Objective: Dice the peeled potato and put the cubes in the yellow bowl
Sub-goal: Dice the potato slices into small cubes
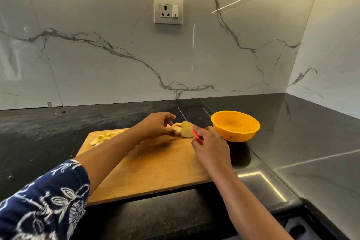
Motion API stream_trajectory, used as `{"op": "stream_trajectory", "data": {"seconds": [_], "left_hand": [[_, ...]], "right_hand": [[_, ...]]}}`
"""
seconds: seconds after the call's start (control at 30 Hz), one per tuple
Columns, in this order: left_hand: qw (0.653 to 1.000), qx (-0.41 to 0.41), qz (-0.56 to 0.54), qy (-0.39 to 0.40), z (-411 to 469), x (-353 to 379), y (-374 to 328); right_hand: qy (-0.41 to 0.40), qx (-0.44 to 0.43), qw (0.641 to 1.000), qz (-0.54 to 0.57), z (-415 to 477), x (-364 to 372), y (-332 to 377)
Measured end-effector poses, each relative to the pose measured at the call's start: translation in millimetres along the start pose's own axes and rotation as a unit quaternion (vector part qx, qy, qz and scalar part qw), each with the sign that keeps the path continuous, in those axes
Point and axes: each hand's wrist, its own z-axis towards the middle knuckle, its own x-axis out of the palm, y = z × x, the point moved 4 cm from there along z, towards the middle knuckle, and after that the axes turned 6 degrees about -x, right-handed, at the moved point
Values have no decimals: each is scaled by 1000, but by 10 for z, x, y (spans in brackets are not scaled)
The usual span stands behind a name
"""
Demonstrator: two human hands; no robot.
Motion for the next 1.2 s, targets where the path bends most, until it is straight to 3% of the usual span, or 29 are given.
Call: {"op": "stream_trajectory", "data": {"seconds": [0.43,0.7,0.9,1.03,1.2], "left_hand": [[999,20,45,-18,-208,-298,105],[985,110,0,130,-861,-184,170],[990,121,-26,69,-1088,-231,290],[991,135,7,-13,-1230,-235,318],[984,161,53,-61,-1271,-90,314]], "right_hand": [[-13,-15,1000,0,7,-32,4],[4,5,1000,2,-39,-55,49],[42,-1,999,-7,-204,-53,171],[48,-2,999,-6,-254,-64,228],[64,-10,998,-12,-295,-74,312]]}}
